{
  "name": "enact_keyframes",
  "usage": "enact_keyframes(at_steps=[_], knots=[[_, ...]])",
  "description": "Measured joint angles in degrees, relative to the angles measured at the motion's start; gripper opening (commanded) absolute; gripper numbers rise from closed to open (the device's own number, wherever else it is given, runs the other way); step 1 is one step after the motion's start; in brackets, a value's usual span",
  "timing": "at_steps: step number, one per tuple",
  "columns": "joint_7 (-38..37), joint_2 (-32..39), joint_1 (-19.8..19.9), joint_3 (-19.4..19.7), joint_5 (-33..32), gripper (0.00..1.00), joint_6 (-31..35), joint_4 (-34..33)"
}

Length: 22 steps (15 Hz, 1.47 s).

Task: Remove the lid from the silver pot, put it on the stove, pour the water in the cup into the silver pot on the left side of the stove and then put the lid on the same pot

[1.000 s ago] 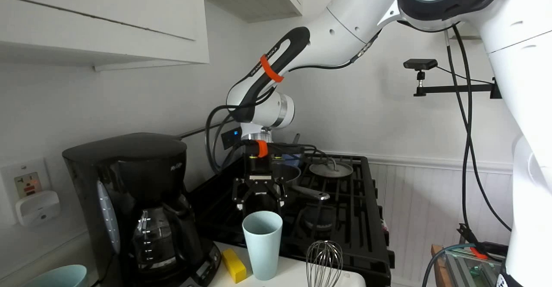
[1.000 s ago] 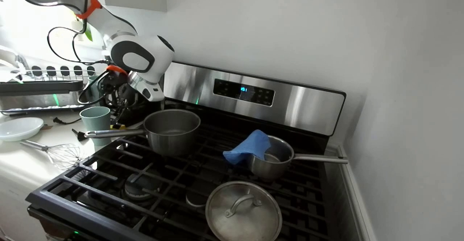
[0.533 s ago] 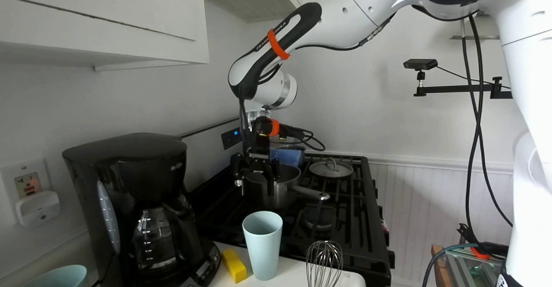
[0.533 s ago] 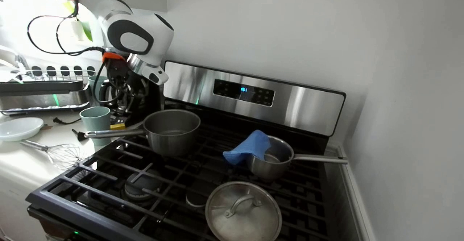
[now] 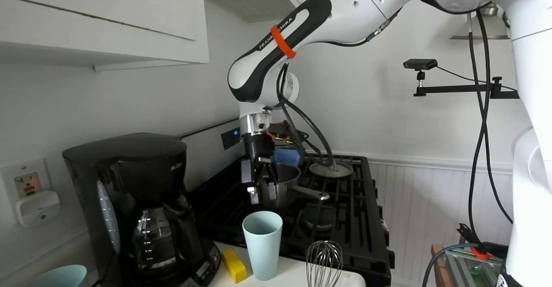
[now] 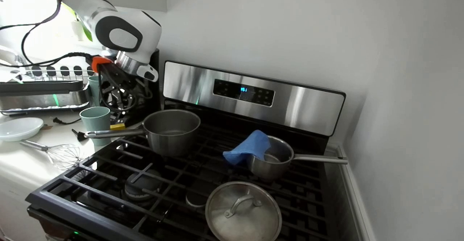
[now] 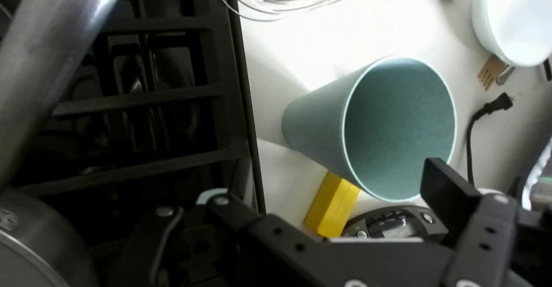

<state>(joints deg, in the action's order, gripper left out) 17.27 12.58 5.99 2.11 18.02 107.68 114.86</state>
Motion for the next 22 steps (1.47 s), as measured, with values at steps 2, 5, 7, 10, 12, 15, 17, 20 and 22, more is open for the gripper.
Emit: enact_keyframes(at_steps=[2, 5, 7, 10, 12, 15, 17, 20, 22], knots=[[5.2, -0.3, -0.1, -0.7, -1.1, 0.92, 0.6, 1.4], [12.3, -1.1, -0.2, -1.5, -1.9, 0.78, 4.2, 3.6], [15.7, -1.5, -0.2, -2.0, -2.0, 0.57, 7.5, 4.9], [19.2, -1.8, -0.2, -2.5, -2.0, 0.30, 11.4, 6.3], [20.9, -1.9, -0.2, -2.7, -2.0, 0.17, 12.9, 7.0], [22.9, -2.1, -0.2, -3.0, -2.0, 0.00, 14.4, 8.2], [23.8, -2.3, -0.2, -3.0, -2.0, 0.00, 14.5, 8.4], [24.4, -2.6, -0.2, -3.0, -2.0, 0.01, 14.6, 8.6], [24.6, -2.9, -0.2, -3.0, -2.0, 0.01, 14.6, 8.6]])
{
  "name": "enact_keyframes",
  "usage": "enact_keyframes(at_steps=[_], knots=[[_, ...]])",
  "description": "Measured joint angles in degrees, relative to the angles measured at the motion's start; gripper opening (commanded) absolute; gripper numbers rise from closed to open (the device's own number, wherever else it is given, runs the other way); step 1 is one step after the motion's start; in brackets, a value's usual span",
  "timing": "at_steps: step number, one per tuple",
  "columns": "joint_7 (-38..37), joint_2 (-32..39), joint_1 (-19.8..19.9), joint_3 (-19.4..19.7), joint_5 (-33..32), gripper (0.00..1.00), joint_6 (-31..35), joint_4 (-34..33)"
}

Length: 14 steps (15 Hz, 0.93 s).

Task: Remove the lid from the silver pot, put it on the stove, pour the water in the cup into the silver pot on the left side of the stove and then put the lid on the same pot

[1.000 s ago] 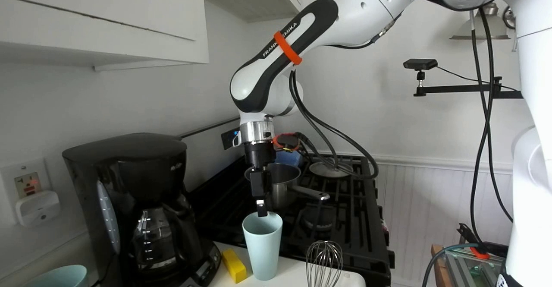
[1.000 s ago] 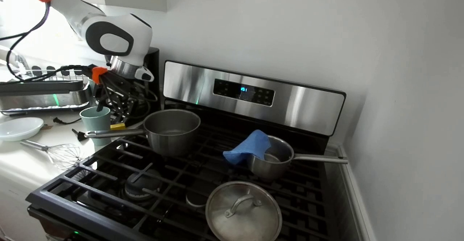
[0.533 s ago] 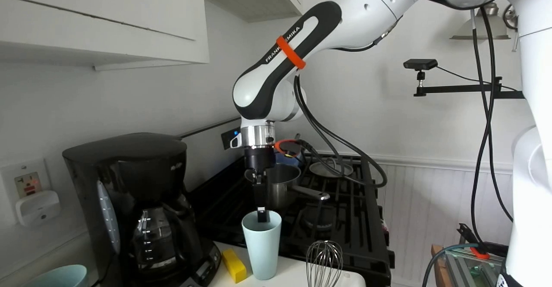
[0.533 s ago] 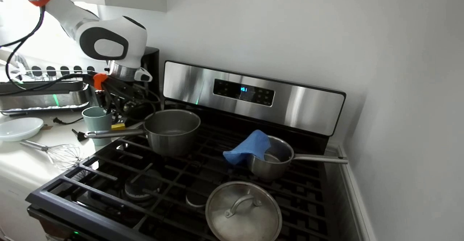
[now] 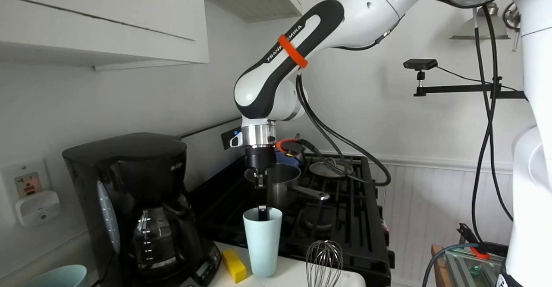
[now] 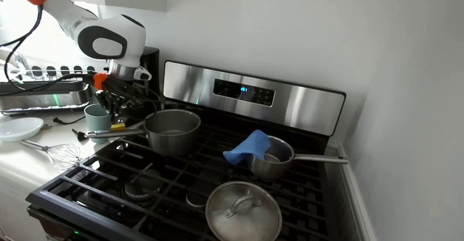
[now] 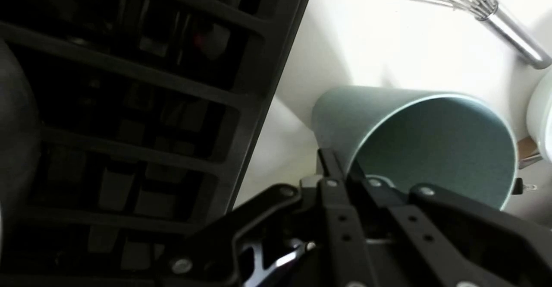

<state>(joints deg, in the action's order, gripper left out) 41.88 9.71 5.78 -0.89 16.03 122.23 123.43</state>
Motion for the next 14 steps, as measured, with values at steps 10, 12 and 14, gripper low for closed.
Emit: enact_keyframes(at_steps=[10, 12, 14], knots=[[0.9, -12.8, 0.4, 3.9, -3.4, 0.04, -3.8, -1.0], [0.5, -15.1, 0.5, 4.8, -4.0, 0.04, -5.7, -1.4], [0.5, -15.5, 0.6, 4.9, -4.0, 0.01, -6.0, -1.4]])
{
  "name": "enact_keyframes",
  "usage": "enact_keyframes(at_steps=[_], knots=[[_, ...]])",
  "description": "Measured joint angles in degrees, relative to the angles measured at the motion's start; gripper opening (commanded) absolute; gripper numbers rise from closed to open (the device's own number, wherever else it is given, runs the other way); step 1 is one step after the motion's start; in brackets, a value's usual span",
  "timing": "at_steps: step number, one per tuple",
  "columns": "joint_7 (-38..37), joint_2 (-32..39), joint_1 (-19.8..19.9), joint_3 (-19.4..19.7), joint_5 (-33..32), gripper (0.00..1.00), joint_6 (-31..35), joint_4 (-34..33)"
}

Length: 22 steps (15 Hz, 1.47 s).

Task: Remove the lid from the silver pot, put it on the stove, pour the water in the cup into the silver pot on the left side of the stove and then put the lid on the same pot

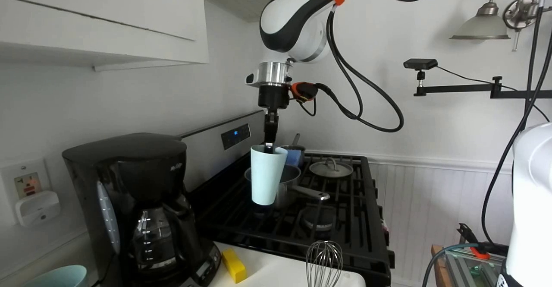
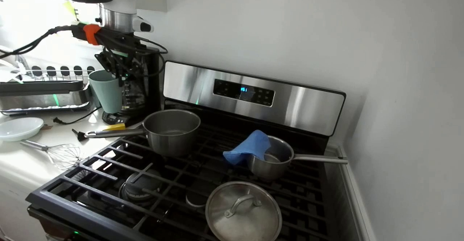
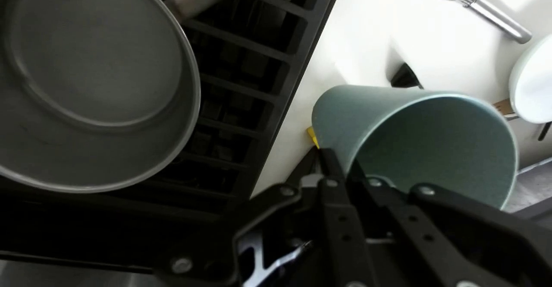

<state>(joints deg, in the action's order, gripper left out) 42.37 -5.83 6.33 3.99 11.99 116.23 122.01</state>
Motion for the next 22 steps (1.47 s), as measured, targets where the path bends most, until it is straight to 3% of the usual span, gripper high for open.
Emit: enact_keyframes(at_steps=[4, 10, 16, 22], knots=[[0.3, -0.1, -0.3, 0.0, -0.8, 0.01, 2.3, 0.0], [0.3, -3.9, -0.3, 0.6, -9.5, 0.01, 10.2, -0.2], [-5.0, -4.5, 0.9, 2.2, -25.2, 0.01, 19.5, 0.4], [-21.7, -3.0, 3.3, 2.1, -47.4, 0.01, 28.8, 2.6]])
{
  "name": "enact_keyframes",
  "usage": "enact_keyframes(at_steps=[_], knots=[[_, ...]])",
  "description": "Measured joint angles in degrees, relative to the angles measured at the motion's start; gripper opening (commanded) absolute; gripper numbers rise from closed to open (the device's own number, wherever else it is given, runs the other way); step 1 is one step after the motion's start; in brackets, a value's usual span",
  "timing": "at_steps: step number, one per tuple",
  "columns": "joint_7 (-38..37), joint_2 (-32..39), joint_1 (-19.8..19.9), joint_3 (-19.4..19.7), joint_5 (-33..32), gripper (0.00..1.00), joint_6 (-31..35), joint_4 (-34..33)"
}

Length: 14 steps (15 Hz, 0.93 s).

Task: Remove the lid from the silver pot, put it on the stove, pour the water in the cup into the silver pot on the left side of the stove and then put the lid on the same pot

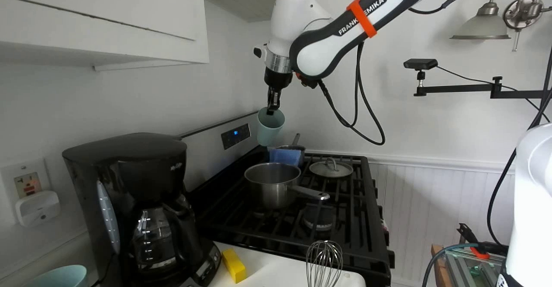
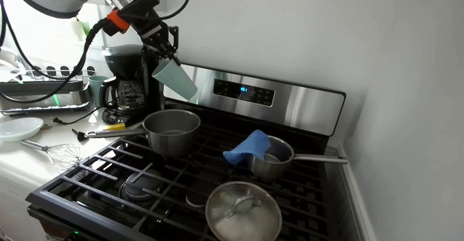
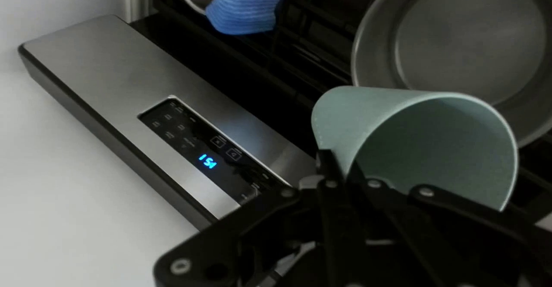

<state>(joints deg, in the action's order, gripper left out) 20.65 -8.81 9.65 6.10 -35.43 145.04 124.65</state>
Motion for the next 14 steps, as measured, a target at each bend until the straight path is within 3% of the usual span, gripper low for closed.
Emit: enact_keyframes(at_steps=[4, 9, 14], knots=[[-11.2, 1.2, 0.6, -0.1, -12.4, 0.04, 0.9, 1.2], [-12.4, 1.4, 0.5, 0.0, -14.0, 0.01, 0.8, 1.3], [-26.1, 1.7, 0.4, -1.0, -29.5, 0.01, 0.7, 1.7]])
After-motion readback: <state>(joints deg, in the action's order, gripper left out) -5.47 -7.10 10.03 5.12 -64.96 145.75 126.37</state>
